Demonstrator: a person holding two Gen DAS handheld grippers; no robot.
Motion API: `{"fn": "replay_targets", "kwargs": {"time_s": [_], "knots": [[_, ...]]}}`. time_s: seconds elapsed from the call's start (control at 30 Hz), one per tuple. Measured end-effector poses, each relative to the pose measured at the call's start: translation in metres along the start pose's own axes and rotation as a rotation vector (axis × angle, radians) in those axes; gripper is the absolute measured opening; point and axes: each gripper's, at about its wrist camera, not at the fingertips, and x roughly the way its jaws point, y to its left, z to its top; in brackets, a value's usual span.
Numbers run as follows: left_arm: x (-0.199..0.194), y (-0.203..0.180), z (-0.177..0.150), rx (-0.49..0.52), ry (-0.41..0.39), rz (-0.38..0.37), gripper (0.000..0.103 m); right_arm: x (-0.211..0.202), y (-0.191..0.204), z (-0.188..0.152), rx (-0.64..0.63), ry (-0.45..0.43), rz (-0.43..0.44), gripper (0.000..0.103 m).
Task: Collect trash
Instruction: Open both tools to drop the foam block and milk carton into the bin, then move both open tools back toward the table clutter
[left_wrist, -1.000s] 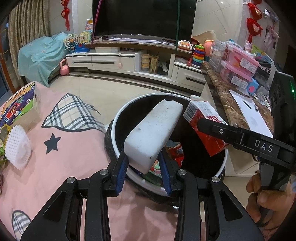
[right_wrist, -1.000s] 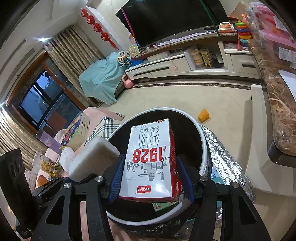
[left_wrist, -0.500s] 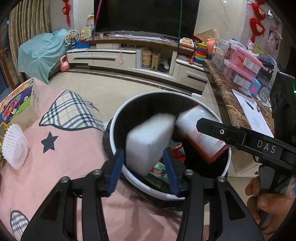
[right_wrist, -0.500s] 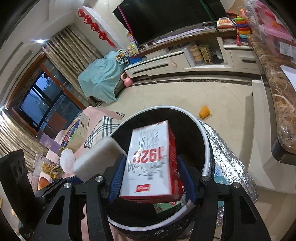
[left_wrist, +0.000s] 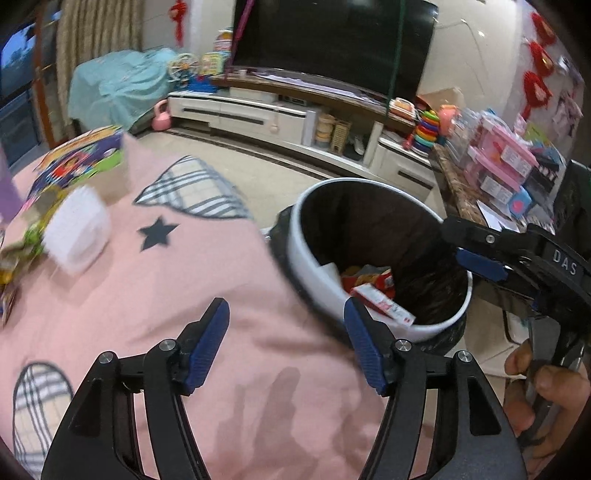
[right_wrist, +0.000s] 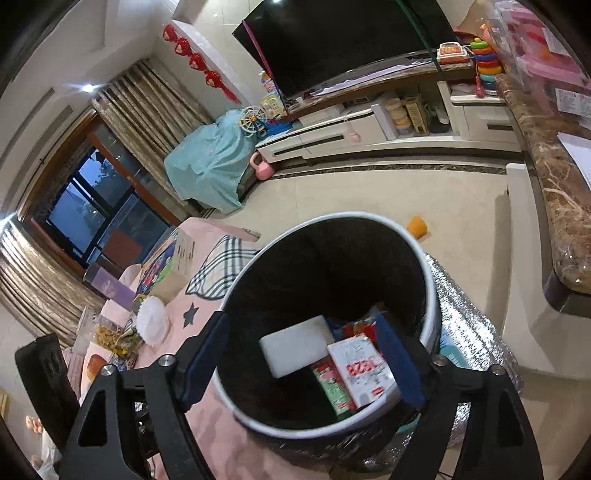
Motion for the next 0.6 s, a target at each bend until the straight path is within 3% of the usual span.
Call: {"fn": "replay_targets", "kwargs": {"time_s": [0.6], "knots": [[-0.058,0.089,-0.062,-0.182,-0.061,0.102,0.071,0.002,0.078,-0.049,-0.130,0.040,0.076,0.088]]}}
